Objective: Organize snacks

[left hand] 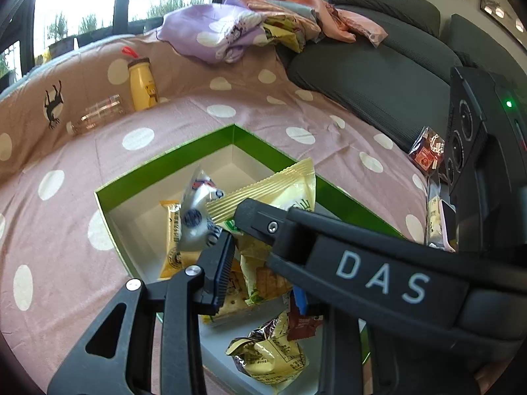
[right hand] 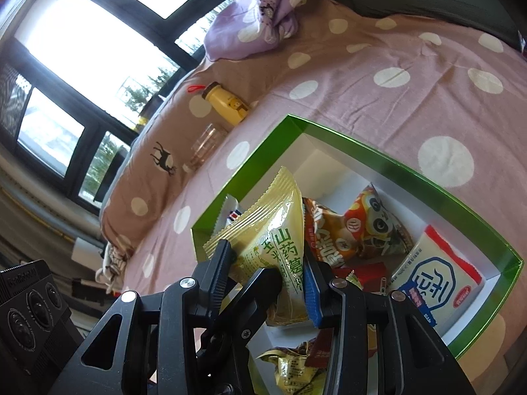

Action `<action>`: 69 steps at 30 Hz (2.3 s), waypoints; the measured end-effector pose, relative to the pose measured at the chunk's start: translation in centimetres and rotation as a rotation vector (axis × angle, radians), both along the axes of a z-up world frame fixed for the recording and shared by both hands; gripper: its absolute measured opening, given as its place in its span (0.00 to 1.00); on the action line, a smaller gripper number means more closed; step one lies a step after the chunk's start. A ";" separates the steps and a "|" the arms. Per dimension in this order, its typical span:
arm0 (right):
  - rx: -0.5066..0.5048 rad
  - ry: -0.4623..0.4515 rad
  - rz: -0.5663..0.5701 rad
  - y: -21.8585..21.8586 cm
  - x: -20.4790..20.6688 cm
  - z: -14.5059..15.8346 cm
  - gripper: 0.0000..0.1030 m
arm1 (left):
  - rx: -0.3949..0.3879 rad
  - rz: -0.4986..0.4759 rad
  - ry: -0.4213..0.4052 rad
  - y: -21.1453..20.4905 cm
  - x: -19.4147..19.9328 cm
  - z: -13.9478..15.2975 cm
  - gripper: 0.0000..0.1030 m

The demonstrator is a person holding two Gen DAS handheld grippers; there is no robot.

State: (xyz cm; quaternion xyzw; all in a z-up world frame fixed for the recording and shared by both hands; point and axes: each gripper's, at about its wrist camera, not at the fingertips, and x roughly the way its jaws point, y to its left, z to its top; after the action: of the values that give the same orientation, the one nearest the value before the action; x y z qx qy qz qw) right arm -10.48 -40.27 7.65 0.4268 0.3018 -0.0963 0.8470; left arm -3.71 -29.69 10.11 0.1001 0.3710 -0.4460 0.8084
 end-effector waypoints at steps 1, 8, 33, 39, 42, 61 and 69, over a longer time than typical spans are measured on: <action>0.003 0.007 -0.001 -0.1 0.1 -0.1 0.42 | 0.003 -0.002 0.011 -0.1 0.1 -0.2 0.29; 0.028 0.062 -0.013 -0.6 0.5 -1.2 0.42 | 0.023 -0.012 0.062 -0.7 0.7 -1.2 0.29; 0.014 0.148 -0.054 -0.7 0.7 -1.9 0.42 | 0.031 0.011 0.194 -0.8 1.9 -3.1 0.40; -0.034 0.154 -0.087 -0.5 0.3 -1.2 0.42 | 0.041 0.046 0.161 -0.2 1.8 -2.7 0.57; -0.058 0.149 -0.091 -0.3 0.2 -0.7 0.42 | 0.038 0.054 0.144 0.3 1.7 -2.2 0.62; -0.230 0.040 -0.153 2.2 -3.0 4.4 0.80 | -0.019 0.168 -0.057 5.6 -1.1 3.4 0.99; -0.331 0.081 -0.204 2.9 -4.1 5.8 0.83 | -0.036 0.184 -0.067 7.4 -2.1 4.6 0.99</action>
State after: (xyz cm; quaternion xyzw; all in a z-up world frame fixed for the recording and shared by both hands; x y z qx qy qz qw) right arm -14.59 -37.37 13.43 0.3057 0.2710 -0.2472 0.8786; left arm -5.82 -22.26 14.68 0.0660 0.3431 -0.3729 0.8596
